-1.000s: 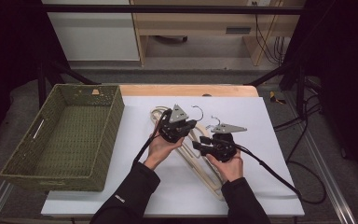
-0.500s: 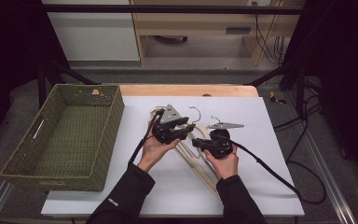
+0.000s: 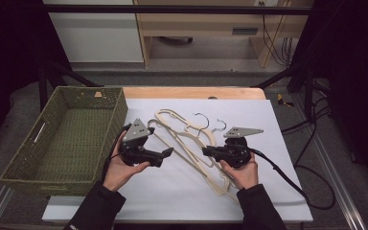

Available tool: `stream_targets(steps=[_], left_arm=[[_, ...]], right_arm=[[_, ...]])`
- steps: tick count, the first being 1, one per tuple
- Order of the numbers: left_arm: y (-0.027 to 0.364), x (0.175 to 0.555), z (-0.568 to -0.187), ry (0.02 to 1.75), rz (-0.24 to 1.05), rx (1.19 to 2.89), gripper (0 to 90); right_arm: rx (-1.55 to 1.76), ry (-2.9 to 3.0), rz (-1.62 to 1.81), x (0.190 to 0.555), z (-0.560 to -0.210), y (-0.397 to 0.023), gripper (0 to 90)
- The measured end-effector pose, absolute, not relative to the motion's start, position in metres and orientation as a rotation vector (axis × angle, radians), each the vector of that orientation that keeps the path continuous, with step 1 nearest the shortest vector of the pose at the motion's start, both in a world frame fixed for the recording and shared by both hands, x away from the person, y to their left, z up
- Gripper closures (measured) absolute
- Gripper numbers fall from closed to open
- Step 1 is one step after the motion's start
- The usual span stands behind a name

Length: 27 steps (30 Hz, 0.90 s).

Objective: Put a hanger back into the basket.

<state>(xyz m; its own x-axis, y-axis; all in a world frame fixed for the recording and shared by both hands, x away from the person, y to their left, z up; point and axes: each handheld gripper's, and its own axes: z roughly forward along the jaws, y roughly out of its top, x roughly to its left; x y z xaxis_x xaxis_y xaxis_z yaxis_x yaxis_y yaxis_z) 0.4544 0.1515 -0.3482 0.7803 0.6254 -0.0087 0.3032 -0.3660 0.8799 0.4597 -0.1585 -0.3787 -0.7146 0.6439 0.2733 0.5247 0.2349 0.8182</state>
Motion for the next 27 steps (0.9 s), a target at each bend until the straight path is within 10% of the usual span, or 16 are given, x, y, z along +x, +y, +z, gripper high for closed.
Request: stream_targets(steps=[13,27], left_arm=[[0.164,0.425,-0.375,0.621,0.386,1.979,19.1],[0.140,0.438,-0.397,0.542,0.300,2.111,53.4]], right_arm=[[0.919,2.561,1.561,0.435,-0.390,-0.147,86.9],[0.811,2.659,1.608,0.430,-0.395,-0.135,86.9]])
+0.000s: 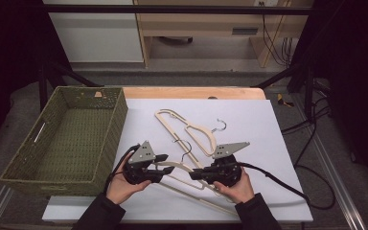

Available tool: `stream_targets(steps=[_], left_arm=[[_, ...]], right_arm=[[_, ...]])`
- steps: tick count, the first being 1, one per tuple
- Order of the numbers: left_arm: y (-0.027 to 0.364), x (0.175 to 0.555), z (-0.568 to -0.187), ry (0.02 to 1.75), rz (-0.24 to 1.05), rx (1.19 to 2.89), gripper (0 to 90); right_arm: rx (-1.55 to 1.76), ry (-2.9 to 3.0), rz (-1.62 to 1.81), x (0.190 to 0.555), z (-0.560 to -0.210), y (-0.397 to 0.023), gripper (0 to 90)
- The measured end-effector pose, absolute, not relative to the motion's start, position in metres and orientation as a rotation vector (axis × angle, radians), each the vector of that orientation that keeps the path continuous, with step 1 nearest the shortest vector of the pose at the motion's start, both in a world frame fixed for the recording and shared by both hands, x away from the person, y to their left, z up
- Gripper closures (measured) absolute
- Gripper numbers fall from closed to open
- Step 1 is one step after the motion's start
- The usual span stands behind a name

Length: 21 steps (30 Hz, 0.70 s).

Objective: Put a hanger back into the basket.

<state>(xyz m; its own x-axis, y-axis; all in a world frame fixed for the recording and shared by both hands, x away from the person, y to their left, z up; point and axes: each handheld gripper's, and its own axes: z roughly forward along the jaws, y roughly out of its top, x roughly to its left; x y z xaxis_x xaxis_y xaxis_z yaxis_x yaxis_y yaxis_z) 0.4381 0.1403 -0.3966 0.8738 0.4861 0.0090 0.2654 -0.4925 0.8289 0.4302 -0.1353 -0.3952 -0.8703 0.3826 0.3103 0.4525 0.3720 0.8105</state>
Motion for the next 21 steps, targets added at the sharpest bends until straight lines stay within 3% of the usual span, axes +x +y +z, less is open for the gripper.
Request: stream_targets(steps=[3,10,21], left_arm=[[0.138,0.438,-0.399,0.532,0.296,2.136,60.4],[0.138,0.434,-0.396,0.493,0.299,2.181,66.5],[0.138,0.424,-0.390,0.469,0.210,2.181,78.8]], right_arm=[[-0.758,-2.546,-1.527,0.430,-0.396,-0.134,86.9],[-0.740,-2.559,-1.519,0.430,-0.396,-0.134,85.5],[-0.807,-2.646,-1.597,0.428,-0.392,-0.139,73.3]])
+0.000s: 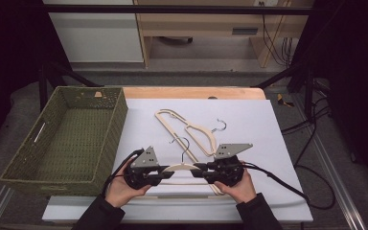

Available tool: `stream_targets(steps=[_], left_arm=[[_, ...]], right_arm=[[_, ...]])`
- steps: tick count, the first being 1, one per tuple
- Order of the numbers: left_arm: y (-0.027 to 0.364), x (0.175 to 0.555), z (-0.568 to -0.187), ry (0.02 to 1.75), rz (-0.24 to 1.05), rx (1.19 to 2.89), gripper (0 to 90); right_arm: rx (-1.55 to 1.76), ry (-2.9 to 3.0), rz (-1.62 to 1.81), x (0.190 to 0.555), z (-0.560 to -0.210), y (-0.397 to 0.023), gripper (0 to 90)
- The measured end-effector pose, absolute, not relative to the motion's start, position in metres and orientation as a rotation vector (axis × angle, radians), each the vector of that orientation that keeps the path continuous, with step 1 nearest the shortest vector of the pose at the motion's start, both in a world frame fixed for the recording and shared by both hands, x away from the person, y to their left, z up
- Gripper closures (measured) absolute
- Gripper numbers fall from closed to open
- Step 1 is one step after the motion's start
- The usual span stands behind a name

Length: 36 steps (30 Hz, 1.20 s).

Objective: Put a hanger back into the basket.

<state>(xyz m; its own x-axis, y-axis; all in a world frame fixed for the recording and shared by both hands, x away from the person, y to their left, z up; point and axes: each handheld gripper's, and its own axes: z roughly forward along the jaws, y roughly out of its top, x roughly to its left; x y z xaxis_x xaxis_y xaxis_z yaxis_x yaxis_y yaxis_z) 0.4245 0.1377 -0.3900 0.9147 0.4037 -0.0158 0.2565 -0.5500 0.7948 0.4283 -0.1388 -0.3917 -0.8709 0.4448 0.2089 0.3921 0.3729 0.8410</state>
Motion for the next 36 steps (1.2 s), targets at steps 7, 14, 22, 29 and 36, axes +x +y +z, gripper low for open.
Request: stream_targets(steps=[7,14,22,29,36], left_arm=[[0.135,0.420,-0.389,0.451,0.139,2.173,83.6],[0.135,0.414,-0.385,0.471,0.133,2.142,86.1],[0.149,0.413,-0.373,0.570,0.231,2.080,86.2],[0.166,0.411,-0.359,0.605,0.301,2.032,86.2],[0.180,0.410,-0.349,0.628,0.342,1.999,86.2]], right_arm=[[0.773,2.503,1.533,0.428,-0.392,-0.138,61.6],[0.746,2.434,1.547,0.425,-0.388,-0.142,54.2],[0.780,2.269,1.583,0.422,-0.377,-0.158,31.6],[0.906,2.152,1.540,0.429,-0.379,-0.177,16.7],[0.979,2.105,1.511,0.434,-0.383,-0.192,11.4]])
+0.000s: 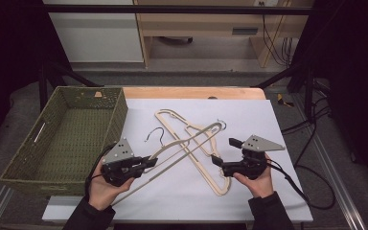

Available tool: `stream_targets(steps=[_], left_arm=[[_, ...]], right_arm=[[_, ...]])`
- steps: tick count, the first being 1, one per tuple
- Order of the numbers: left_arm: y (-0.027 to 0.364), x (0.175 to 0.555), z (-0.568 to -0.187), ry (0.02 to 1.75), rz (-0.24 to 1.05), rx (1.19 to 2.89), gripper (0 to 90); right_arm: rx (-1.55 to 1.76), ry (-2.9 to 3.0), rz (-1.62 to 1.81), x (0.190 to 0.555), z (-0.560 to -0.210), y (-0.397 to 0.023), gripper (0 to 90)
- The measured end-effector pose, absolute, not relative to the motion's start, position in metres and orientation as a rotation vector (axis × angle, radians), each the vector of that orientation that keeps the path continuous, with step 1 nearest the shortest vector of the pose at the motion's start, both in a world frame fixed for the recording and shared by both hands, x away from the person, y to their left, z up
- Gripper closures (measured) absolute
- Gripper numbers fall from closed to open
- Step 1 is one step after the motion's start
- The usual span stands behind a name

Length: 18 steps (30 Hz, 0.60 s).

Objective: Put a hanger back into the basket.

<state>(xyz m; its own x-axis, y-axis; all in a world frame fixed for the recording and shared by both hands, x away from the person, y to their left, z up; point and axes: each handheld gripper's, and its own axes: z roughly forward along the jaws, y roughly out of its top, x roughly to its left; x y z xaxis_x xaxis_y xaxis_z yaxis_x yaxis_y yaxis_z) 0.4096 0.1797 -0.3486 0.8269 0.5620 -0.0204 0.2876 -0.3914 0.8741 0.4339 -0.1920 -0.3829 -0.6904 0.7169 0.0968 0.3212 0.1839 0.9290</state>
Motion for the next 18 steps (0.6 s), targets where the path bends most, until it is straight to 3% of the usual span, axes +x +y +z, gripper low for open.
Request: stream_targets(steps=[18], left_arm=[[0.244,0.415,-0.291,0.687,0.442,1.875,86.3]], right_arm=[[1.096,2.012,1.505,0.431,-0.386,-0.223,7.3]])
